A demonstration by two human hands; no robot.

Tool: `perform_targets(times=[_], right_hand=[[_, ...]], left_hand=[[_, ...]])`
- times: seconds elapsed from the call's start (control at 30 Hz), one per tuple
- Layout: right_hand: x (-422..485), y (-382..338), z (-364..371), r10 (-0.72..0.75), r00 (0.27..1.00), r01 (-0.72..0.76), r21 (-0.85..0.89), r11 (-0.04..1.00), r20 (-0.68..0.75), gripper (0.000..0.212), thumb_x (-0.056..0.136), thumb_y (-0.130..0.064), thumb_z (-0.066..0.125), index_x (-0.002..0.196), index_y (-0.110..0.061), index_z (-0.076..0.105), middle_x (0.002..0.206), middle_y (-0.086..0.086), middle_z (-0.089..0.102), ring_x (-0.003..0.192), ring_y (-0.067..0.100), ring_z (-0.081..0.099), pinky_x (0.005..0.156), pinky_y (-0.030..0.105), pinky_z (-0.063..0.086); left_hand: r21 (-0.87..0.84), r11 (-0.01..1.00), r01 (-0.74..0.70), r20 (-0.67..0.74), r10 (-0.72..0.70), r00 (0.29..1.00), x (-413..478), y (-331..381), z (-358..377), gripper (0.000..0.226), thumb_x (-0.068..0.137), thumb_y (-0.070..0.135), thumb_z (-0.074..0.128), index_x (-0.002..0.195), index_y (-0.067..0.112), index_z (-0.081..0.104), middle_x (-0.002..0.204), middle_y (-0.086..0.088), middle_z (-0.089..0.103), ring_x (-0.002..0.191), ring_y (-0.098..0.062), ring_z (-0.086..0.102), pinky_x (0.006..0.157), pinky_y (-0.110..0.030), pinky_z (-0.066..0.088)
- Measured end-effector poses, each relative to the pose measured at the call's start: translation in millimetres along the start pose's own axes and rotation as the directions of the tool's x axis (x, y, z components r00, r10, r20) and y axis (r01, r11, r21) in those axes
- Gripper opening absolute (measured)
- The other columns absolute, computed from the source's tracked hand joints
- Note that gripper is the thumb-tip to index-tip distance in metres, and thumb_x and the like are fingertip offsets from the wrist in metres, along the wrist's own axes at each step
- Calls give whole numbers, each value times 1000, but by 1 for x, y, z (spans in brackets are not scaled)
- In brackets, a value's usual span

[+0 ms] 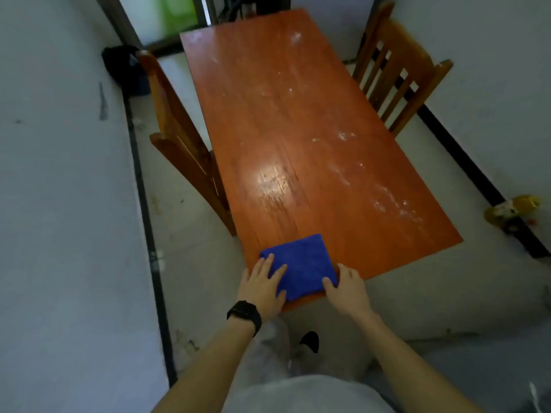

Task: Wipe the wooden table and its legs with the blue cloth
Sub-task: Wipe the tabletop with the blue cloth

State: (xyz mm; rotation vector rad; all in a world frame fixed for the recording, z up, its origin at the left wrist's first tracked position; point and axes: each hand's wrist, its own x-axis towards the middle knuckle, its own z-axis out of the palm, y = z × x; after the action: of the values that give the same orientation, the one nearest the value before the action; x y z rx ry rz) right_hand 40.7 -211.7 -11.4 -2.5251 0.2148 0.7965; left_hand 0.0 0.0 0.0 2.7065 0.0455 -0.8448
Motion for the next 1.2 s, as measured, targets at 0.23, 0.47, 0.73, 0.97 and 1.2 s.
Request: perform_targets(times=[0.23,0.47,0.73,0.97,1.2], right_hand=[[35,-20,-3,264,965,-254,278,926,2,65,91,-43,65,141,-12,37,124,6,56,105,21,58,87,37,53],[27,-52,-15,73,997,-58,331,942,-34,38,89,-22,61,127,-23,57,109,-6,65,87,7,57,71,17,42],[-8,-95,42,-286,909,308,-26,951,302,68,93,-50,54,153,-32,28,122,-2,54,108,14,54,87,26,45],[2,-84,41,-275,959,263,-155,952,-67,47,95,-46,50,137,-28,46,135,0,47,119,18,44,94,30,46],[21,-91,63,-405,897,443,-370,817,179,81,99,-49,41,153,-34,-17,161,7,-26,151,30,-8,121,52,12]], left_hand=[[205,963,-176,146,148,978,32,-26,12,61,103,54,19,153,44,-14,162,5,-27,151,-23,-19,119,-61,-5],[115,962,-248,99,237,966,40,-40,15,62,101,55,29,155,45,0,165,8,-15,153,-22,-8,117,-64,2],[-576,817,0,-366,-258,894,20,-58,-4,48,99,25,52,145,15,43,147,-7,45,130,-22,47,108,-36,41],[-11,998,-61,40,62,997,32,-62,7,64,104,47,24,157,31,-7,162,10,-21,153,-18,-4,123,-52,9],[-48,998,-50,18,51,999,31,-71,9,67,90,52,9,152,37,-12,162,11,-13,153,-19,3,122,-54,10]])
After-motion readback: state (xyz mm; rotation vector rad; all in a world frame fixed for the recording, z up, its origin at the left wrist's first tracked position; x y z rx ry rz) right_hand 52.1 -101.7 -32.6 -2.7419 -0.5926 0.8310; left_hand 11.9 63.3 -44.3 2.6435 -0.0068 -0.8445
